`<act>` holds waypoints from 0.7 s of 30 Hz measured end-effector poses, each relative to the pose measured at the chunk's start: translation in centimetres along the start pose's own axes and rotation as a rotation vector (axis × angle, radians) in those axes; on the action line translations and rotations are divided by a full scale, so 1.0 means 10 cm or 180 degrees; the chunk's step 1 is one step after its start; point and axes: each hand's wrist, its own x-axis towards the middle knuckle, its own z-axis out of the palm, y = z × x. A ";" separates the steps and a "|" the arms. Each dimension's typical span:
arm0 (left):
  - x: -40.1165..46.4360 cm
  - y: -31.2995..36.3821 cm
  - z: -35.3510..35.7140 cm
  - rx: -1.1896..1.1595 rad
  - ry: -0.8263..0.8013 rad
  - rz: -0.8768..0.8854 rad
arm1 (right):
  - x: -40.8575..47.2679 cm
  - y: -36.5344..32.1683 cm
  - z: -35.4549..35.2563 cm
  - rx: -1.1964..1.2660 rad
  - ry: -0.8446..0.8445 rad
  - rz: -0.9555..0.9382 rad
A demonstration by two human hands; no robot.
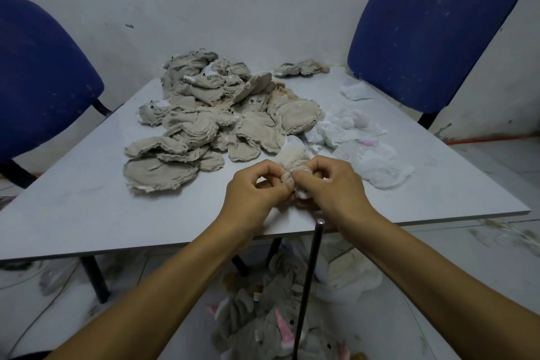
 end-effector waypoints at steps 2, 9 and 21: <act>-0.02 0.01 0.02 0.0224 0.0058 0.0112 | 0.01 0.01 0.02 0.0155 -0.0019 0.0070; 0.03 0.07 -0.17 0.0874 -0.0361 0.0368 | 0.03 0.01 -0.19 0.1098 -0.1153 0.0263; 0.05 0.04 -0.15 -0.0374 -0.0347 -0.0364 | -0.05 0.08 -0.04 -0.0193 -0.0144 -0.0545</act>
